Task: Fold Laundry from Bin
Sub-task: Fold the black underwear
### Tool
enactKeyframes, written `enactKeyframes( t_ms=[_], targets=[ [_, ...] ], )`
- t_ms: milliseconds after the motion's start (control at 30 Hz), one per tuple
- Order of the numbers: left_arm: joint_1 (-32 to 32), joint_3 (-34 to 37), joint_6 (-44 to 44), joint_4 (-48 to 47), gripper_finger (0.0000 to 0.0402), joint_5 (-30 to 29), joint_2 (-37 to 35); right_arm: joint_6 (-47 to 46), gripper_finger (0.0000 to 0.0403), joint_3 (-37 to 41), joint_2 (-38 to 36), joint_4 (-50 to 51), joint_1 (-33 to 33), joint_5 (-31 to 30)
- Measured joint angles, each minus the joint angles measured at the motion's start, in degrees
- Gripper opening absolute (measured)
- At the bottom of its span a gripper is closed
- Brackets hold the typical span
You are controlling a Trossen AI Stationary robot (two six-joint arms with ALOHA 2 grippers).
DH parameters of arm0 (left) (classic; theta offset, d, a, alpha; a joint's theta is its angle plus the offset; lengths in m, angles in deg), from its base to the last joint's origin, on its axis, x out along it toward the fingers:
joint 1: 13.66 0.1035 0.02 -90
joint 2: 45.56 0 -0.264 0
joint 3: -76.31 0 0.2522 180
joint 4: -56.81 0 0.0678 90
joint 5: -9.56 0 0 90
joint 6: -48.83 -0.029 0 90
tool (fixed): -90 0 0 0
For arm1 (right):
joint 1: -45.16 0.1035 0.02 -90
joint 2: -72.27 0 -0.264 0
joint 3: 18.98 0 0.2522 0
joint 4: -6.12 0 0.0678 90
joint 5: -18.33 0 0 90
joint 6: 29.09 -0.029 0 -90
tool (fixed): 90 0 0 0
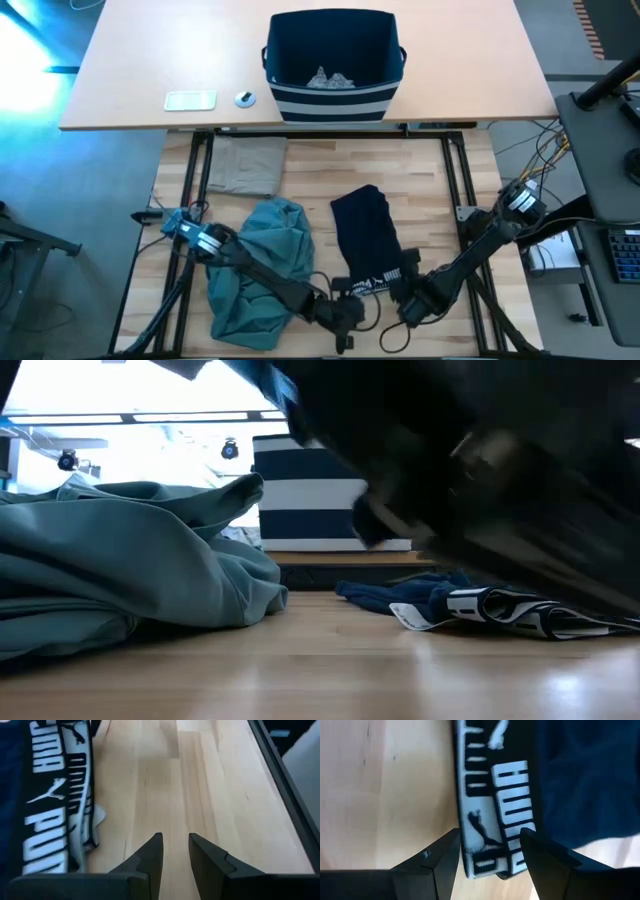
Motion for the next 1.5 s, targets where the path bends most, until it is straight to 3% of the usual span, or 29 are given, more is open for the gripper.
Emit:
enactKeyframes(
  t_ms=[300, 467, 767, 933, 1200, 1500],
  targets=[
    [-0.1, -3.7, 0.9, 1.2, 0.0079, -0.6, 3.8, 2.0, 0.0203, -0.9, 2.4, 1.5, 0.0, -1.4],
    [-0.1, -3.1, 2.6, 0.9, 0.0079, -1.0, 4.1, 1.9, 0.0203, -3.7, 2.2, 7.2, 0.0, -7.0],
    [-0.1, -3.0, 3.3, -0.2, 0.0079, -1.5, 4.0, -7.0, 0.0203, -3.0, 2.2, 11.7, 0.0, -7.9],
    [-0.1, -2.8, 3.5, -0.3, 0.0079, -4.5, 4.0, -20.5, 0.0171, -1.4, 2.3, 11.5, 0.0, -8.8],
    [-0.7, -2.6, 6.7, -1.7, 0.0079, -6.5, 3.8, -46.9, 0.0021, 2.1, 2.1, 11.4, 0.0, -9.0],
    [-1.3, -2.5, 8.6, -2.1, 0.0079, -10.0, 3.7, -71.7, 0.0011, 2.6, -0.2, 9.3, 1.6, -9.5]
  ],
)
